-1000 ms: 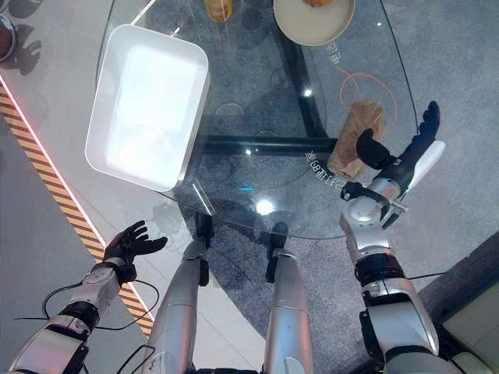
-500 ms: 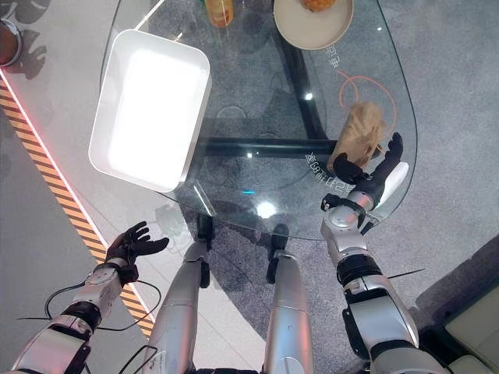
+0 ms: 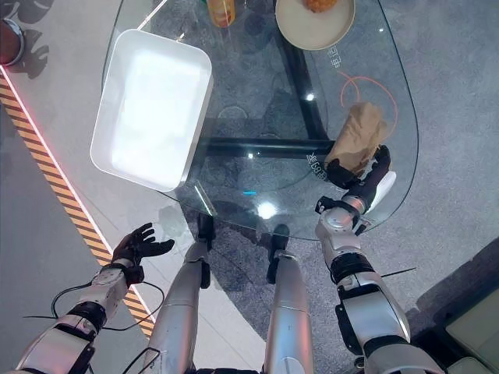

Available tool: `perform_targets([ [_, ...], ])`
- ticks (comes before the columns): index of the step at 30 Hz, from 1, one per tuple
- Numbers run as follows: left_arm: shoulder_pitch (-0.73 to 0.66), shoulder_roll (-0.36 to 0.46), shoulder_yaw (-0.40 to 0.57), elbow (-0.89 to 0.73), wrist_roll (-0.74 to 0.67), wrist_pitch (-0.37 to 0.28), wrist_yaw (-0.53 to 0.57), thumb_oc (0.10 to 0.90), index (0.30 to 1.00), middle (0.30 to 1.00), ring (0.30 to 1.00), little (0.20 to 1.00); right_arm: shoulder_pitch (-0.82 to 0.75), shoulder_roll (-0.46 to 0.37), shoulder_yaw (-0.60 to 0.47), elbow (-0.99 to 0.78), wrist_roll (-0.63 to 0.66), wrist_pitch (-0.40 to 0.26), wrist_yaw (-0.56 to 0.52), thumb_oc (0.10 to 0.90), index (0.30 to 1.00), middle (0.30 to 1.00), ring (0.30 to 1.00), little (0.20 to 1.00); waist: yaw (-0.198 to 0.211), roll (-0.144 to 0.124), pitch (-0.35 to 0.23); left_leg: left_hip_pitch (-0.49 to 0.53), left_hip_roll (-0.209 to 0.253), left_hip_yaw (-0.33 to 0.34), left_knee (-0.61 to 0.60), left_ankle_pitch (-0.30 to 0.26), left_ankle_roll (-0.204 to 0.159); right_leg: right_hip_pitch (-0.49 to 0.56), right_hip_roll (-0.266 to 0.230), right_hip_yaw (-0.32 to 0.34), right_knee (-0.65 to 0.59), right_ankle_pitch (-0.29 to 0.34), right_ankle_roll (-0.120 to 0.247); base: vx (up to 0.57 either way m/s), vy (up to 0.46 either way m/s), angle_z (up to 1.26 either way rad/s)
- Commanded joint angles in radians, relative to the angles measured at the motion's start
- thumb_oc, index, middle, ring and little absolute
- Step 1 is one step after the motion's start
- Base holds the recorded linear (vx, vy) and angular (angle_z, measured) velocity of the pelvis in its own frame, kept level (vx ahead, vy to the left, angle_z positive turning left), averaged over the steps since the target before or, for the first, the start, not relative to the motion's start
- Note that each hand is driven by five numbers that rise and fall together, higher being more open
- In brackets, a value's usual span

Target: Wipe the table with a cloth and put it in the basket.

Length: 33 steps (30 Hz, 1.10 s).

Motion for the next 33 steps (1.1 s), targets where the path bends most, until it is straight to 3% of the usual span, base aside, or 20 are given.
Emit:
perform_targets([
  [1,-0.003,-0.018,0.009,0.031,0.011,-0.016,0.037,0.8,0.9,0.9,0.9,0.9,-0.036,-0.047,0.006,0.003,0.03,-0.055,0.016,0.8,0.9,0.9,0.9,0.9,0.002,0.028,-0.016,0.012,-0.056,0.025,0.123,-0.163,0.034,0.044,0.029,-0.01,-0.133,0.079,0.007,0.0,0.0,0.0],
  [16,-0.016,-0.033,-0.006,0.052,0.01,-0.015,0.032,0.8,0.9,0.9,0.9,0.9,-0.079,-0.044,0.009,0.085,0.051,-0.005,0.027,0.8,0.9,0.9,0.9,0.9,0.009,0.038,-0.016,0.014,-0.061,0.026,0.125,-0.163,0.038,0.041,0.026,-0.015,-0.126,0.078,0.007,0.0,0.001,0.0],
  [17,-0.018,-0.033,-0.005,0.056,0.013,-0.016,0.029,0.8,0.9,0.9,0.9,0.9,-0.084,-0.046,0.009,0.102,0.038,0.006,0.026,0.72,0.832,0.832,0.832,0.82,0.01,0.039,-0.016,0.013,-0.062,0.026,0.125,-0.164,0.038,0.039,0.026,-0.015,-0.125,0.079,0.007,0.0,0.0,0.0],
  [18,-0.019,-0.033,-0.005,0.059,0.013,-0.016,0.028,0.8,0.9,0.9,0.9,0.9,-0.089,-0.048,0.009,0.112,0.028,0.012,0.024,0.1,0.3,0.3,0.3,0.2,0.011,0.039,-0.016,0.014,-0.062,0.025,0.125,-0.164,0.039,0.039,0.026,-0.015,-0.125,0.079,0.007,0.0,0.0,0.0],
  [25,-0.027,-0.037,-0.011,0.06,0.014,-0.012,0.03,0.8,0.9,0.9,0.9,0.9,-0.097,-0.055,0.02,0.152,-0.024,0.059,0.018,0.1,0.3,0.3,0.3,0.2,0.012,0.039,-0.016,0.01,-0.065,0.022,0.127,-0.163,0.042,0.035,0.03,-0.013,-0.122,0.082,0.009,0.0,0.0,0.0],
  [33,-0.034,-0.038,-0.014,0.065,0.012,-0.011,0.03,0.8,0.9,0.9,0.9,0.9,-0.109,-0.064,0.025,0.189,-0.033,0.062,0.035,0.1,0.3,0.3,0.3,0.2,0.014,0.039,-0.016,0.004,-0.066,0.021,0.13,-0.162,0.044,0.028,0.03,-0.015,-0.117,0.084,0.011,0.0,0.0,0.0],
])
